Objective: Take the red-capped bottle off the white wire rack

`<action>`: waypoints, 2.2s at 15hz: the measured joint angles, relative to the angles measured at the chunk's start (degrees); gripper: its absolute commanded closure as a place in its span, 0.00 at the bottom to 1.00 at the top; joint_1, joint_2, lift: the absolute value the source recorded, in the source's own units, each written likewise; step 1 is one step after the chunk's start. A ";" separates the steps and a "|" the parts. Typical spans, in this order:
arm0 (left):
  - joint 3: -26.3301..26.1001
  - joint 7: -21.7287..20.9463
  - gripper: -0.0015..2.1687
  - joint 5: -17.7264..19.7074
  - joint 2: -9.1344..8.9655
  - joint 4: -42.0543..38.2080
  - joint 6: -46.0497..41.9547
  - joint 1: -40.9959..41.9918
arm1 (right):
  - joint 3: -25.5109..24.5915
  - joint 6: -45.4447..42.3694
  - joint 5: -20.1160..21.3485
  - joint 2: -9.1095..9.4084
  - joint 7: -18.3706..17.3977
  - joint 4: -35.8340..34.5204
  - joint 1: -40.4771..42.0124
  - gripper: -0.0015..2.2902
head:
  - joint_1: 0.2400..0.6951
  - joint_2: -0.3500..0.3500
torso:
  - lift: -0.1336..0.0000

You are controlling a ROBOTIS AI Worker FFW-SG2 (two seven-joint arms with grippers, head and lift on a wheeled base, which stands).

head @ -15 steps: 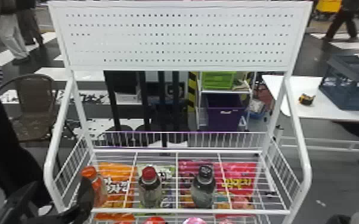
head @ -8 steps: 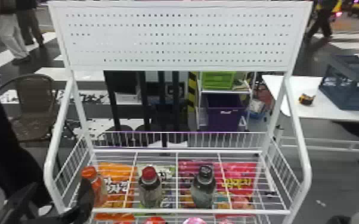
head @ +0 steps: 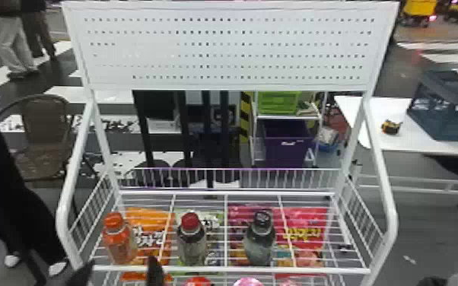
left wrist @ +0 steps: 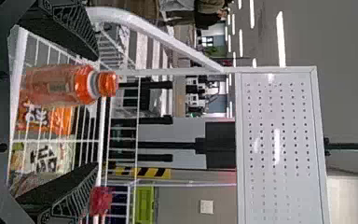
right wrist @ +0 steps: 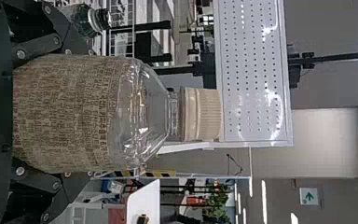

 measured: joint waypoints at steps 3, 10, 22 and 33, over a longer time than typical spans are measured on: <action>-7.28 1.37 0.04 -1.59 -0.06 11.82 -6.27 -4.50 | 0.00 -0.20 -0.05 0.00 0.01 0.22 0.13 0.37 | 0.57 0.50 | 1.00; -14.21 2.89 0.04 -0.04 -3.51 32.56 -11.93 -18.93 | -0.14 -4.32 -0.78 0.00 0.09 1.55 1.27 0.37 | 0.57 0.50 | 1.00; -14.03 1.83 0.04 3.49 -6.42 51.38 -17.83 -33.61 | -0.48 -6.18 -1.05 0.00 0.09 1.98 1.80 0.37 | 0.57 0.50 | 1.00; -13.55 -0.42 0.93 5.11 -6.62 56.77 -16.44 -39.54 | -1.21 -8.28 -1.75 0.00 0.14 2.02 2.51 0.37 | 0.57 0.50 | 1.00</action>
